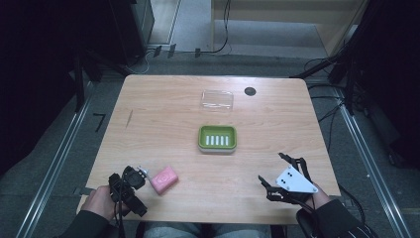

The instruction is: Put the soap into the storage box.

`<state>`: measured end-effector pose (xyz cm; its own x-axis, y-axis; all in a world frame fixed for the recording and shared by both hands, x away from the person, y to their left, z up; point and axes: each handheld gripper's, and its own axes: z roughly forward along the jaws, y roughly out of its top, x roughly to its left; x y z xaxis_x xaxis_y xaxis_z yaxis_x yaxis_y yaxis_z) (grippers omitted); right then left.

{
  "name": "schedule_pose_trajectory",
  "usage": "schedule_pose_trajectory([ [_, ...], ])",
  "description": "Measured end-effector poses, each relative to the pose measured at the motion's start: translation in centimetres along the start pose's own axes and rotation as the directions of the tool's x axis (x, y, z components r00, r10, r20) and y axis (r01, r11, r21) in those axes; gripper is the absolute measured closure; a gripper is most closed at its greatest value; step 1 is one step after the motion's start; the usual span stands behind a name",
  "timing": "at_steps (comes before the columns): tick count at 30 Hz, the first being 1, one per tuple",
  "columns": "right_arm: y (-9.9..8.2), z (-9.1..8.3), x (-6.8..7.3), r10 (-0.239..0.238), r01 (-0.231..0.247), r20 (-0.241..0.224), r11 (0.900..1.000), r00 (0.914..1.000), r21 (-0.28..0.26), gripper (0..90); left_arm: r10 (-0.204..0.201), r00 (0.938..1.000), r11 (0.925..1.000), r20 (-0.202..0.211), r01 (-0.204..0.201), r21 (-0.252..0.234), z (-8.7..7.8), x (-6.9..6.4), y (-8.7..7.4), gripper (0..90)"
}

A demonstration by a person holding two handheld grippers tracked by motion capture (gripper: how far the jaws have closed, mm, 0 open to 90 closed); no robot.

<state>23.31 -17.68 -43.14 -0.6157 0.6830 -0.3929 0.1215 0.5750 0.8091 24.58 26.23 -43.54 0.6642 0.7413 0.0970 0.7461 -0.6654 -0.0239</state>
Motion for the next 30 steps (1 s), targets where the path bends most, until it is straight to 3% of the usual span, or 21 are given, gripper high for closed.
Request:
schedule_pose_trajectory([
  [14, 0.1, 0.1, 0.0, -0.001, 0.001, -0.002, 1.0, 1.0, 0.001, 13.3, 0.02, 0.9996, 0.9988, 0.022, -0.019, -0.045, -1.3, -0.3, 1.3, 0.0],
  [30, 0.1, 0.2, 0.0, -0.008, 0.008, -0.007, 1.0, 0.9999, 0.004, 13.3, 0.049, 0.9985, 0.9982, 0.025, -0.048, -0.035, -1.3, -0.4, 2.5, 0.0],
])
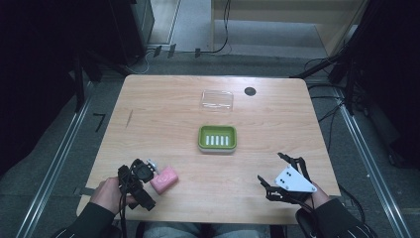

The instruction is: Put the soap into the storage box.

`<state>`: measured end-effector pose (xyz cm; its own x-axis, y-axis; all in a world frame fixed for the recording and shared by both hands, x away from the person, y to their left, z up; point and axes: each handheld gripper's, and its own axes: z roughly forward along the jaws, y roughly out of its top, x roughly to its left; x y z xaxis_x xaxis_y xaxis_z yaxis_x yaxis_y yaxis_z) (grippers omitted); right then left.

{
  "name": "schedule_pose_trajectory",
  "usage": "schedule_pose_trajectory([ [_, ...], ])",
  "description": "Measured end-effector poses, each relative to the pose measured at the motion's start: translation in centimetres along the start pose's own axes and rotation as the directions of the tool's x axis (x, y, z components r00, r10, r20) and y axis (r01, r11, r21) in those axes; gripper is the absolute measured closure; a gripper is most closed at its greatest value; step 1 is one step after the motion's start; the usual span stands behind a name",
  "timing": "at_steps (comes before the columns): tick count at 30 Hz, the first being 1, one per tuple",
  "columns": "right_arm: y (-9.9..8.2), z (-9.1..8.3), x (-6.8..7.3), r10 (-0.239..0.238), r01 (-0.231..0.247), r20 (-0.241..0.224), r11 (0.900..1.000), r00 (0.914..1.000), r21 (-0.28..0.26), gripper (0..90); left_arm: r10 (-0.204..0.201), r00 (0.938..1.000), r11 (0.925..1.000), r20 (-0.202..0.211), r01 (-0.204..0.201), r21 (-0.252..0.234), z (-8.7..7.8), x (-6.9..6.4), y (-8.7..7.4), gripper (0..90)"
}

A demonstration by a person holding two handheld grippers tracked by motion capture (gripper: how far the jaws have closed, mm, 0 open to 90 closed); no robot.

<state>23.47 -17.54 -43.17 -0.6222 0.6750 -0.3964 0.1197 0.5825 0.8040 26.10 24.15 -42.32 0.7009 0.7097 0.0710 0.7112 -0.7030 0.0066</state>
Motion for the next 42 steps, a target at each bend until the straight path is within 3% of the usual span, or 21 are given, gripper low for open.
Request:
schedule_pose_trajectory([
  [11, 0.0, 0.0, 0.0, 0.001, -0.001, 0.002, 1.0, 1.0, 0.0, 13.3, 0.028, 0.9996, 0.9996, 0.006, -0.028, 0.003, 0.1, 0.1, 0.8, 0.0],
  [27, 0.0, 0.0, 0.0, 0.002, -0.002, 0.001, 1.0, 1.0, 0.0, 13.3, 0.038, 0.9991, 0.9992, 0.019, -0.037, -0.01, 0.5, 0.5, 2.9, 0.0],
  [32, 0.0, 0.0, 0.0, 0.002, -0.002, 0.001, 1.0, 1.0, 0.0, 13.3, 0.048, 0.9979, 0.9987, 0.044, -0.047, -0.021, 0.6, 0.6, 3.7, 0.0],
  [42, 0.0, 0.0, 0.0, 0.004, -0.004, 0.002, 1.0, 1.0, -0.003, 13.3, 0.038, 0.9984, 0.9988, 0.042, -0.037, -0.034, 1.2, 0.7, 4.7, 0.0],
])
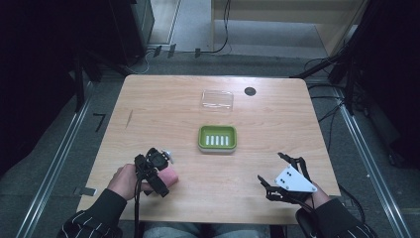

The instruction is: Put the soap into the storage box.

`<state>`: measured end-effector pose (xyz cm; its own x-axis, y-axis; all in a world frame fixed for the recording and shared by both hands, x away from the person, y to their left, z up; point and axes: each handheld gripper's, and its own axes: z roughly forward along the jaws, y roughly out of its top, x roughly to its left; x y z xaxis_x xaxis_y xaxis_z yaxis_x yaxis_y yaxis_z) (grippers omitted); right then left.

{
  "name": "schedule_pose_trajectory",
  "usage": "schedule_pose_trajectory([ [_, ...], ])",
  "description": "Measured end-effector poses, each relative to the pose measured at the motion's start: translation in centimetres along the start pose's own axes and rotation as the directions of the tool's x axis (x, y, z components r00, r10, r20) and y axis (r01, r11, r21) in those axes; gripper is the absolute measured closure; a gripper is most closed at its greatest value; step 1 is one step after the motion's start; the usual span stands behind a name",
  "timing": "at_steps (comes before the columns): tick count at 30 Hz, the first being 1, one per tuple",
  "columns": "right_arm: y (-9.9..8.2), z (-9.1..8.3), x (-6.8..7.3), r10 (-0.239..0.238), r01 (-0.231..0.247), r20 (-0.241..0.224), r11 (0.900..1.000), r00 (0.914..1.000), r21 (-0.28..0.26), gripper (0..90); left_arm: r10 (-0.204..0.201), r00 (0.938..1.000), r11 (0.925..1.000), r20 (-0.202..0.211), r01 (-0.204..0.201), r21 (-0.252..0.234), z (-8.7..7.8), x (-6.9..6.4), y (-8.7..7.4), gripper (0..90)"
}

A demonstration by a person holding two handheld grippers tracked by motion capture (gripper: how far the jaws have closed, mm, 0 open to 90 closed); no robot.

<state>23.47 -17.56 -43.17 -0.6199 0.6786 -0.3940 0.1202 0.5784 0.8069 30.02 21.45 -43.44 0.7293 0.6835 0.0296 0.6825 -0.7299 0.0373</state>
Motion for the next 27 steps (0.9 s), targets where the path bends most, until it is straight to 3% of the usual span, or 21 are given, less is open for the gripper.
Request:
schedule_pose_trajectory([
  [7, 0.0, 0.0, 0.0, -0.002, 0.002, -0.001, 1.0, 1.0, 0.002, 13.3, 0.002, 1.0, 0.9999, 0.003, -0.002, 0.014, 0.8, 0.0, 0.8, 0.0],
  [9, 0.0, 0.0, 0.0, -0.001, 0.001, -0.001, 1.0, 1.0, 0.001, 13.3, 0.002, 1.0, 0.9999, 0.001, -0.002, 0.013, 0.9, 0.0, 0.9, 6.7],
  [19, 0.0, 0.0, 0.0, -0.001, 0.001, -0.002, 1.0, 1.0, 0.0, 13.3, 0.0, 0.9998, 0.9998, -0.022, 0.001, 0.019, 1.4, -0.4, 1.4, 18.7],
  [27, 0.0, 0.0, 0.0, -0.002, 0.002, -0.001, 1.0, 1.0, 0.002, 13.3, 0.022, 0.9996, 0.999, -0.02, -0.022, 0.04, 1.9, -0.6, 1.4, 29.4],
])
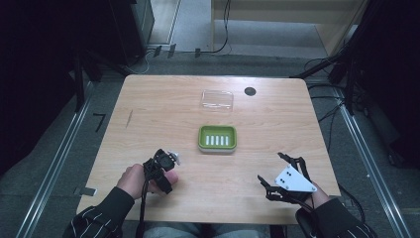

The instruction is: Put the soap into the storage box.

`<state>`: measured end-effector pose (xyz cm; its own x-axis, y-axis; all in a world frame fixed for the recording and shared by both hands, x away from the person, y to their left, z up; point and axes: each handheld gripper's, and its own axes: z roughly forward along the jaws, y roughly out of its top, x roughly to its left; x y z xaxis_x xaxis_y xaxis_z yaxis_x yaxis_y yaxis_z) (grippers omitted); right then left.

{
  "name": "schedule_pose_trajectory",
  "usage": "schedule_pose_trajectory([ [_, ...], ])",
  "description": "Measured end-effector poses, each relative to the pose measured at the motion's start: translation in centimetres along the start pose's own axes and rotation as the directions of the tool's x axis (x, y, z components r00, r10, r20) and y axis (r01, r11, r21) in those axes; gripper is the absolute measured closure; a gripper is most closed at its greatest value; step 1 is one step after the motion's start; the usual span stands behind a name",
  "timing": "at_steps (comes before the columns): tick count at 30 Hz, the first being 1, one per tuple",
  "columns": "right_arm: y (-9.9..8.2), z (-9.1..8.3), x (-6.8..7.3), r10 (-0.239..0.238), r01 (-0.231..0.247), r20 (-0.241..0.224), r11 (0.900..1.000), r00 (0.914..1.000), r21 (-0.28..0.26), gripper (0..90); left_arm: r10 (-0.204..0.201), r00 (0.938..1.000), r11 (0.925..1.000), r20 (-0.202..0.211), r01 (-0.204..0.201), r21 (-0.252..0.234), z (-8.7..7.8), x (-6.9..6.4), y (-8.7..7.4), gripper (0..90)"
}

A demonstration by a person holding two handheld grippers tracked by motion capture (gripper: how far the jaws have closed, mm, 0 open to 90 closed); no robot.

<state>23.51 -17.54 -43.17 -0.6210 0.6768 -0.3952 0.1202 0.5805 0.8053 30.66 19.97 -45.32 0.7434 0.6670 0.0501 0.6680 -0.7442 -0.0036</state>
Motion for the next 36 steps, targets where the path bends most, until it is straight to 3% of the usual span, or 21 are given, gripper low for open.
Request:
schedule_pose_trajectory([
  [8, 0.0, 0.0, 0.0, 0.0, 0.0, -0.001, 1.0, 1.0, -0.001, 13.3, 0.001, 1.0, 0.9998, -0.002, -0.001, -0.021, -0.2, 0.0, -0.1, 37.9],
  [25, 0.0, 0.0, 0.0, 0.0, 0.0, 0.001, 1.0, 1.0, 0.001, 13.3, 0.017, 0.9999, 0.9998, -0.001, -0.017, -0.014, -0.2, 0.0, -0.1, 38.5],
  [36, 0.0, 0.0, 0.0, -0.001, 0.001, 0.0, 1.0, 1.0, 0.0, 13.3, 0.043, 0.9986, 0.9991, 0.03, -0.043, -0.008, -1.0, 0.3, -0.3, 38.6],
])
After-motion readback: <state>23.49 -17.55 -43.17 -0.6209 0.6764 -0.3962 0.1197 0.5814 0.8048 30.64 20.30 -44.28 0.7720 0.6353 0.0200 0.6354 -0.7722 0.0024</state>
